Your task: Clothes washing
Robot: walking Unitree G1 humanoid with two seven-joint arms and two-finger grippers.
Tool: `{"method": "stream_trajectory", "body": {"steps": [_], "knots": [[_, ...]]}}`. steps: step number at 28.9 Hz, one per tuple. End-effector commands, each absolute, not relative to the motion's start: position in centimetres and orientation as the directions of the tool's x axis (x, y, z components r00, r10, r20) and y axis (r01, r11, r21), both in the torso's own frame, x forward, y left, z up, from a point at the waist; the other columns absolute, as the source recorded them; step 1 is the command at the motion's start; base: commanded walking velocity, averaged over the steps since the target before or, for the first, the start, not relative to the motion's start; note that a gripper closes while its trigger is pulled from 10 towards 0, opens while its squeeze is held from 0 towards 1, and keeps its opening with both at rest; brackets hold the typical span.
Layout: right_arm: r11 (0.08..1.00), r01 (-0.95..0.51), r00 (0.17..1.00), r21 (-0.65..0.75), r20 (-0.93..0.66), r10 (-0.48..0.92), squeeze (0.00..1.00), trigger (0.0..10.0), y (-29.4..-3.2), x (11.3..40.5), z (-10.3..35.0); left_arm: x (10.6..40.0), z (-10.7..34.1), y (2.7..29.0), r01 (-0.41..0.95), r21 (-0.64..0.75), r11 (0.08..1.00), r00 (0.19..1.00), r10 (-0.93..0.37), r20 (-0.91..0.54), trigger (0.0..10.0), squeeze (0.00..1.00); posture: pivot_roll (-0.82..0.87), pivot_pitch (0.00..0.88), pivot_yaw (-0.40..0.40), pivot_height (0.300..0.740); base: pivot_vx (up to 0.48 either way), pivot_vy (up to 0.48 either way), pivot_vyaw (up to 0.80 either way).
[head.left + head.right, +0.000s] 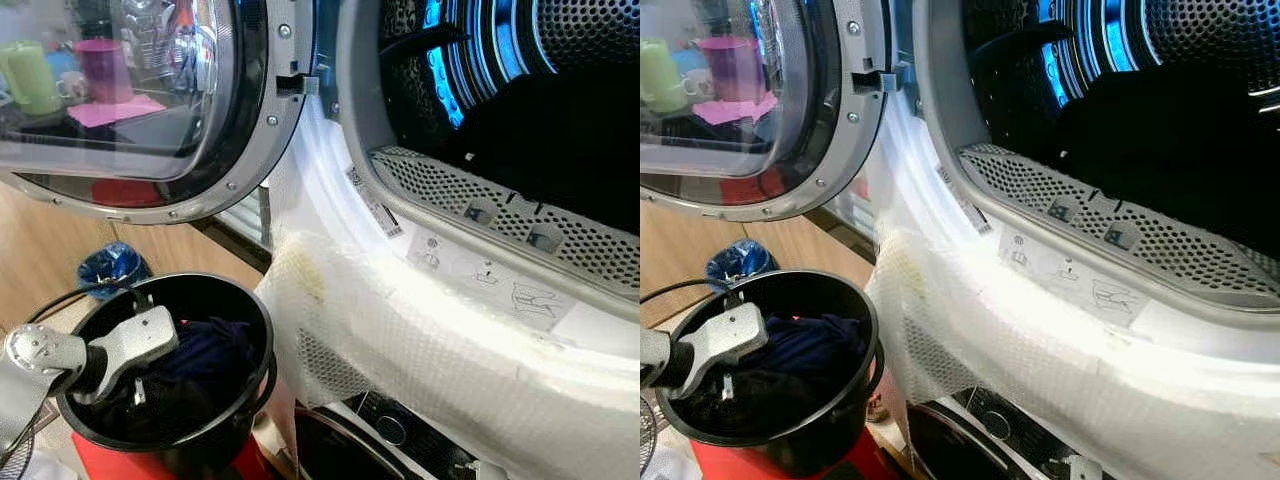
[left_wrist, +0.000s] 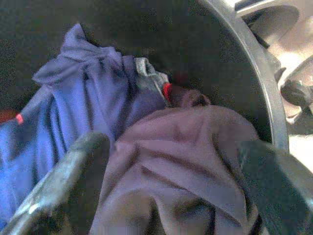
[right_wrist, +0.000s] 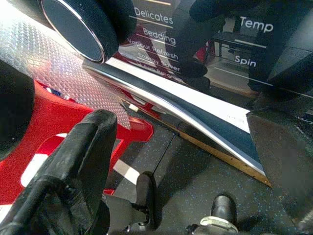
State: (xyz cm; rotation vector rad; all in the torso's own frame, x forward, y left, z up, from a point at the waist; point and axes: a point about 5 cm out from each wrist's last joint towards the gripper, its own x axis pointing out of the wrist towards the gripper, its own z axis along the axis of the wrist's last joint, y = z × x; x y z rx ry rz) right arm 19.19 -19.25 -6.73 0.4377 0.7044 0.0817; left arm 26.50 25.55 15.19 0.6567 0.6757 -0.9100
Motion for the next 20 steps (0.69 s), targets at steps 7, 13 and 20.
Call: {"method": "stream_trajectory", "body": {"steps": [7,13,20], "knots": [[0.906,0.088,0.759,0.413,-0.617,0.207,0.00,10.0,-19.8,18.6,-7.0,25.6,13.5,25.2,0.885,0.169,0.434,0.378,-0.457,-0.805,10.0,0.00,0.35,0.000,-0.083,0.740,0.000,0.000,0.00],[0.906,0.091,0.758,0.413,-0.619,0.206,0.00,10.0,-19.9,18.5,-7.0,25.3,12.3,25.8,0.888,0.191,0.419,0.360,-0.372,-0.856,10.0,0.00,0.34,0.000,-0.085,0.740,0.000,0.000,0.00],[0.908,0.094,0.770,0.407,-0.608,0.194,0.00,10.0,-20.3,18.9,-6.7,24.6,11.6,26.2,0.906,0.169,0.387,0.302,-0.315,-0.900,10.0,0.00,0.33,0.017,-0.083,0.740,0.000,0.000,0.00]]}}
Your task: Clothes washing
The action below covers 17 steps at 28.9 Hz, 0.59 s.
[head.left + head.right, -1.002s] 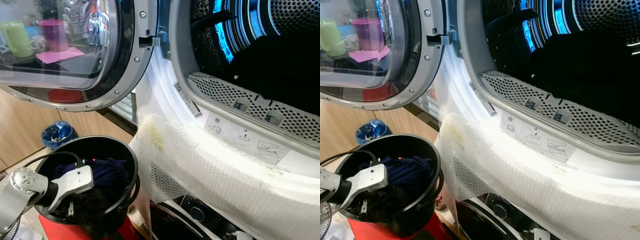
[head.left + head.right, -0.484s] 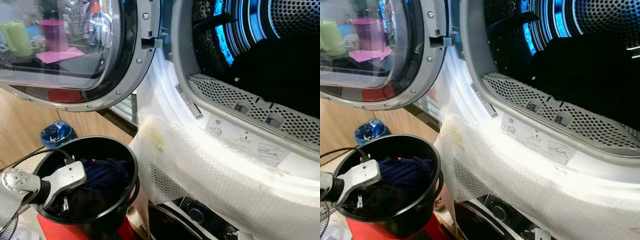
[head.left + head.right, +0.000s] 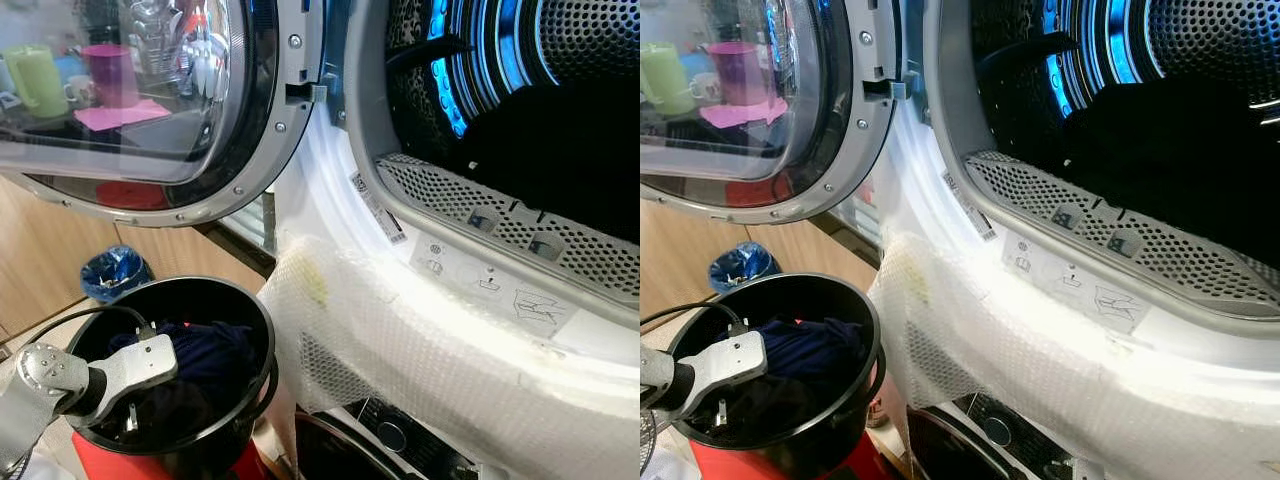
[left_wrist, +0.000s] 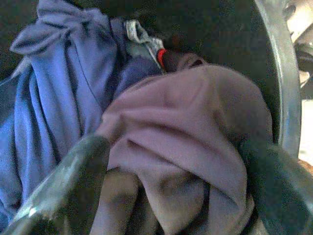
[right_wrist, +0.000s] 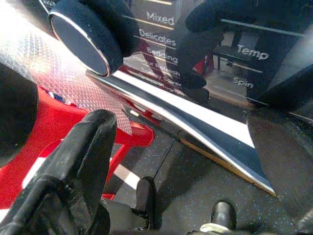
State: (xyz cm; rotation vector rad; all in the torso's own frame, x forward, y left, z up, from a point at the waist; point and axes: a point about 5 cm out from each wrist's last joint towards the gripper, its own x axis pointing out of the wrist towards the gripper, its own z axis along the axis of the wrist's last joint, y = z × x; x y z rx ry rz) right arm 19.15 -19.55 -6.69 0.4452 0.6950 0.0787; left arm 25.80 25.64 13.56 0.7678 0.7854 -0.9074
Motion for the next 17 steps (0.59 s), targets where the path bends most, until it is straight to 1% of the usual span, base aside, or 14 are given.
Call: {"method": "stream_trajectory", "body": {"steps": [1,2,6,8,9,10,11,12,13,15,17], "knots": [[0.908,0.097,0.773,0.408,-0.605,0.189,0.00,10.0,-20.3,19.0,-6.7,24.6,11.4,26.4,0.900,0.173,0.400,0.309,-0.304,-0.901,10.0,0.00,0.33,0.031,-0.079,0.740,0.000,0.000,0.00],[0.907,0.100,0.776,0.408,-0.603,0.186,0.00,10.0,-20.4,19.0,-6.6,24.7,11.3,26.5,0.888,0.179,0.424,0.322,-0.293,-0.900,10.0,0.00,0.33,0.036,-0.079,0.740,0.000,0.000,0.00],[0.908,0.106,0.775,0.406,-0.606,0.180,0.00,10.0,-20.6,18.9,-6.7,24.6,10.5,26.7,0.892,0.187,0.412,0.307,-0.246,-0.919,10.0,0.00,0.33,0.054,-0.081,0.740,0.000,0.000,0.00],[0.908,0.108,0.774,0.405,-0.608,0.179,0.00,10.0,-20.6,18.8,-6.7,24.7,10.2,26.8,0.886,0.210,0.413,0.320,-0.218,-0.922,10.0,0.00,0.32,0.062,-0.082,0.740,0.000,0.000,0.00],[0.908,0.109,0.774,0.404,-0.608,0.178,0.00,10.0,-20.6,18.8,-6.7,25.0,10.2,26.9,0.880,0.237,0.412,0.343,-0.206,-0.916,10.0,0.00,0.32,0.066,-0.080,0.740,0.000,0.000,0.00],[0.908,0.109,0.774,0.404,-0.608,0.178,0.00,10.0,-20.6,18.8,-6.7,25.0,10.2,26.9,0.880,0.237,0.412,0.343,-0.206,-0.916,10.0,0.00,0.32,0.066,-0.080,0.740,0.000,0.000,0.00],[0.908,0.110,0.775,0.404,-0.607,0.176,0.00,10.0,-20.6,18.8,-6.7,25.4,10.2,26.9,0.866,0.269,0.421,0.377,-0.197,-0.905,10.0,0.00,0.32,0.068,-0.080,0.740,0.000,0.000,0.00],[0.906,0.117,0.779,0.406,-0.603,0.170,0.00,10.0,-20.6,18.8,-6.7,26.3,10.7,26.7,0.834,0.328,0.444,0.452,-0.207,-0.868,10.0,0.00,0.32,0.070,-0.083,0.740,0.000,0.000,0.00],[0.906,0.117,0.779,0.406,-0.603,0.170,0.00,10.0,-20.6,18.8,-6.7,26.3,10.7,26.7,0.834,0.328,0.444,0.452,-0.207,-0.868,10.0,0.00,0.32,0.070,-0.083,0.740,0.000,0.000,0.00],[0.906,0.117,0.780,0.406,-0.603,0.169,0.00,10.0,-20.7,18.8,-6.7,27.0,11.2,26.6,0.802,0.368,0.470,0.507,-0.213,-0.835,10.0,0.00,0.32,0.073,-0.082,0.740,0.000,0.000,0.00],[0.907,0.115,0.783,0.406,-0.598,0.168,0.00,10.0,-20.8,19.0,-6.6,27.2,11.3,26.7,0.799,0.370,0.474,0.507,-0.199,-0.839,10.0,0.00,0.32,0.073,-0.082,0.740,0.000,0.000,0.00]]}}
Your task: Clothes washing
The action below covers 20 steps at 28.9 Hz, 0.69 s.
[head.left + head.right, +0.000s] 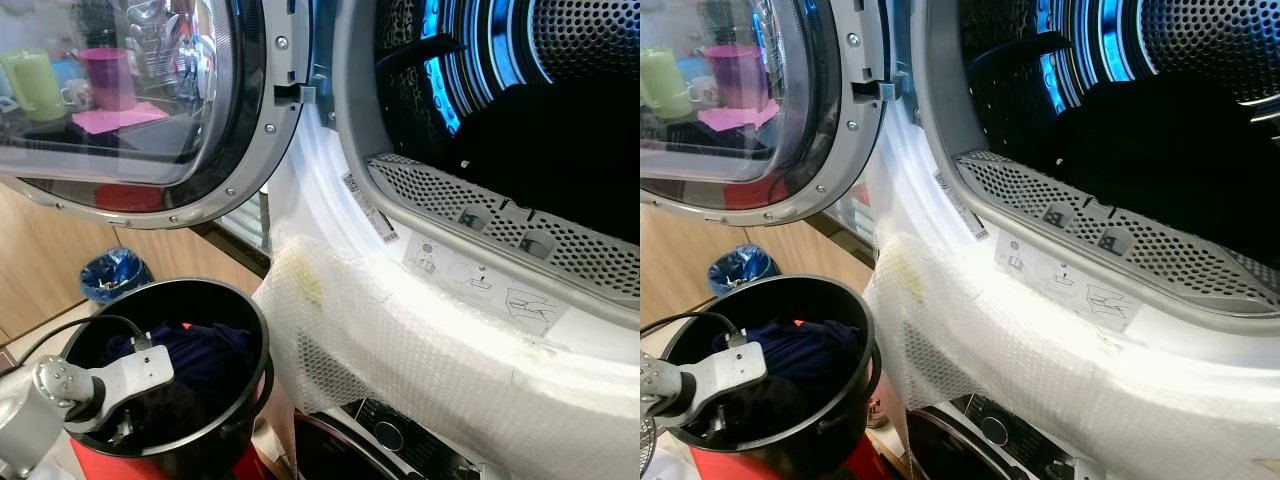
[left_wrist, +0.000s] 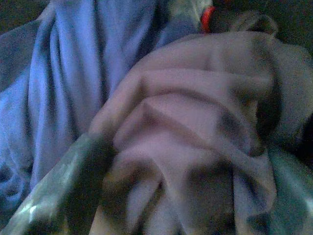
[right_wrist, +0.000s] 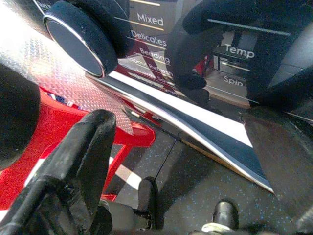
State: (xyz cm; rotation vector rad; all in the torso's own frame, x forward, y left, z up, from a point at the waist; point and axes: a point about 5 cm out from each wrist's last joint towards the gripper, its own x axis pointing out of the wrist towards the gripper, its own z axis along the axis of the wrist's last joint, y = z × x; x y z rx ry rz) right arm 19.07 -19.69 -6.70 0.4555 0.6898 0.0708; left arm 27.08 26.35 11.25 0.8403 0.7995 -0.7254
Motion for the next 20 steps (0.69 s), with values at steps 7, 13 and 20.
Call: {"method": "stream_trajectory", "body": {"steps": [7,13,20], "knots": [[0.910,0.104,0.788,0.402,-0.591,0.171,0.00,10.0,-20.9,19.4,-6.3,25.9,10.3,26.8,0.842,0.271,0.466,0.407,-0.221,-0.886,0.0,0.00,0.32,0.077,-0.084,0.740,0.000,0.000,0.00],[0.911,0.096,0.786,0.401,-0.593,0.178,0.00,10.0,-20.9,19.5,-6.3,25.9,10.1,26.8,0.843,0.277,0.462,0.408,-0.212,-0.888,0.0,0.00,0.32,0.078,-0.086,0.740,0.000,0.000,0.00],[0.912,0.088,0.782,0.400,-0.595,0.186,0.00,10.0,-20.7,19.5,-6.3,25.8,10.3,26.7,0.850,0.271,0.453,0.400,-0.218,-0.890,0.0,0.00,0.32,0.073,-0.085,0.740,0.000,0.000,0.00]]}}
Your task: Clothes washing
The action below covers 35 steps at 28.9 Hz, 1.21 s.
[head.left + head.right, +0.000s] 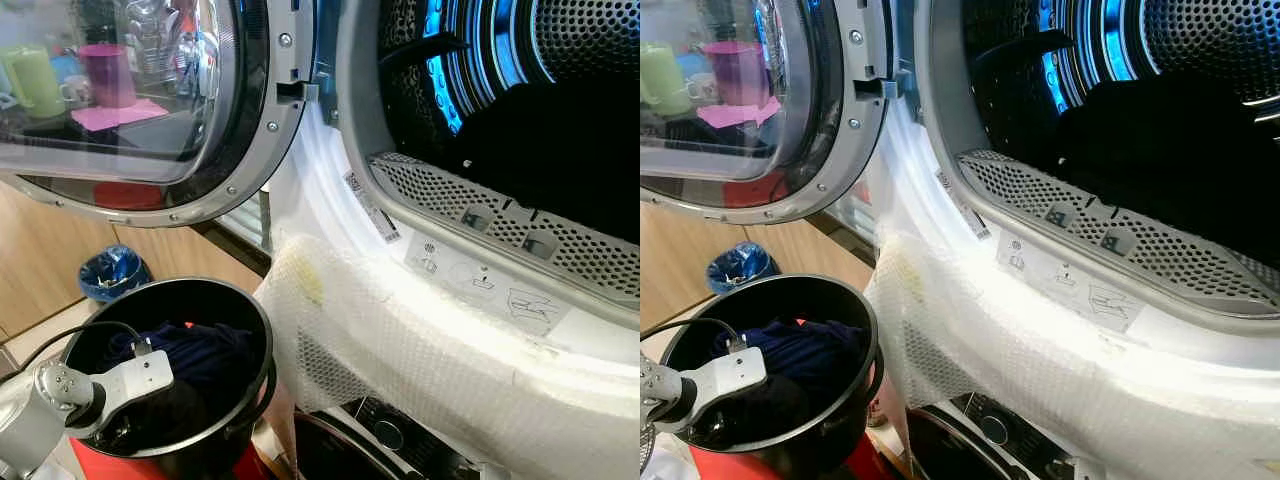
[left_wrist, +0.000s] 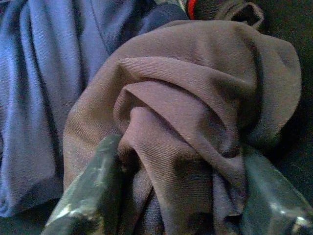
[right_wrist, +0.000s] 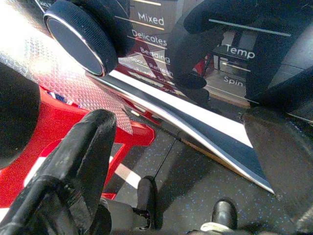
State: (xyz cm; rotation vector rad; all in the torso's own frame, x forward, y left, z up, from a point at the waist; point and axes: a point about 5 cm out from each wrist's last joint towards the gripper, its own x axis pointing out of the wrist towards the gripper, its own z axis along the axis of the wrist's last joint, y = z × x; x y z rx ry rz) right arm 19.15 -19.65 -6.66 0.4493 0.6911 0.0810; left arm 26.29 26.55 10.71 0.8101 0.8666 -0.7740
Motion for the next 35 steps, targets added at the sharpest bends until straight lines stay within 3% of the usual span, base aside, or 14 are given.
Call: {"method": "stream_trajectory", "body": {"steps": [1,21,31,35], "knots": [[0.912,0.088,0.782,0.400,-0.595,0.186,0.00,10.0,-20.7,19.5,-6.3,25.8,10.3,26.7,0.850,0.271,0.453,0.400,-0.218,-0.890,0.0,0.00,0.32,0.073,-0.085,0.740,0.000,0.000,0.00],[0.913,0.062,0.774,0.404,-0.597,0.211,0.00,10.0,-20.2,19.7,-6.3,25.5,11.2,27.2,0.860,0.262,0.438,0.385,-0.219,-0.896,0.0,0.00,0.34,0.044,-0.084,0.740,0.000,0.000,0.00],[0.911,0.055,0.770,0.409,-0.598,0.222,0.00,10.0,-19.8,20.0,-6.3,25.6,13.8,28.7,0.834,0.330,0.443,0.438,-0.165,-0.884,0.0,0.00,0.37,0.045,-0.085,0.740,0.000,0.000,0.00],[0.910,0.055,0.770,0.411,-0.598,0.224,0.00,10.0,-19.7,20.1,-6.3,26.5,18.1,28.9,0.804,0.419,0.422,0.527,-0.179,-0.831,0.0,0.00,0.38,0.050,-0.084,0.740,0.000,0.000,0.00]]}}
